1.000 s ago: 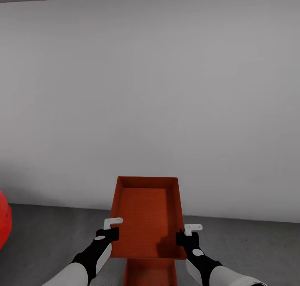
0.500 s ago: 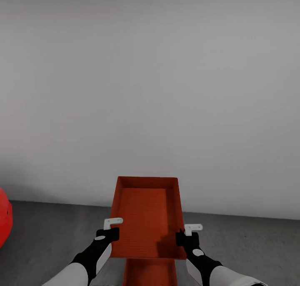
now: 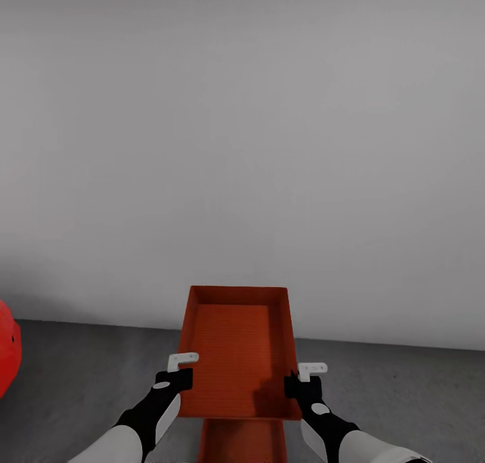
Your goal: Move the two storage containers from the living room to the garage. In the garage, place one container on the floor and stack the other container on top of it (either order is fine).
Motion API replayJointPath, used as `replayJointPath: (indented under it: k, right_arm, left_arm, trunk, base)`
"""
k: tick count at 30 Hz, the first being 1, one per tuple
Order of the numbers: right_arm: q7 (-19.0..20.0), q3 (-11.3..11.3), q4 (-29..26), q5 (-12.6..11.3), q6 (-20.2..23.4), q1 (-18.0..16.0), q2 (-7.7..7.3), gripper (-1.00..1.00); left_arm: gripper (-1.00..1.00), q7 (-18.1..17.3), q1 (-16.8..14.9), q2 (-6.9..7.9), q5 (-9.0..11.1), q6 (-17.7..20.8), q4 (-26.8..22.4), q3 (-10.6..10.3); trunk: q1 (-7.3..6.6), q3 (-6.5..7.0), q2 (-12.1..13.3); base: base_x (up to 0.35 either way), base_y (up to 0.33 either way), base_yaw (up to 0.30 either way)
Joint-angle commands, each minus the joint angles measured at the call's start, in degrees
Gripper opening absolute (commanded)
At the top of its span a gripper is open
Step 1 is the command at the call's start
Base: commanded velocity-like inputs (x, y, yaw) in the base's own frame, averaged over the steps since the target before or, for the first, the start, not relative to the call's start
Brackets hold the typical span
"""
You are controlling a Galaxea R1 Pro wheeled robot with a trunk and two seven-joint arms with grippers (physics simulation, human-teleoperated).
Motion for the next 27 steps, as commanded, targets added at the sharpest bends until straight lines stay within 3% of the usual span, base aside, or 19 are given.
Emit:
replayJointPath:
  k: [1,27]
  right_arm:
    - [-0.27,-1.43,0.14,-1.47,-0.49,-0.07,0.01,-1.0]
    - [-0.23,-1.43,0.14,-1.47,-0.49,-0.06,-0.02,-1.0]
  left_arm:
    - [-1.0,0.51,-0.04,-0.01,-0.28,0.37,-0.23,0.75]
    - [-1.0,0.5,-0.04,0.05,-0.28,0.37,-0.24,0.81]
  trunk:
    - [0.02,-0.19,-0.1]
    - [0.02,-2.5,-0.1]
  base:
    - [0.0,0.0,0.0]
    - [0.0,0.0,0.0]
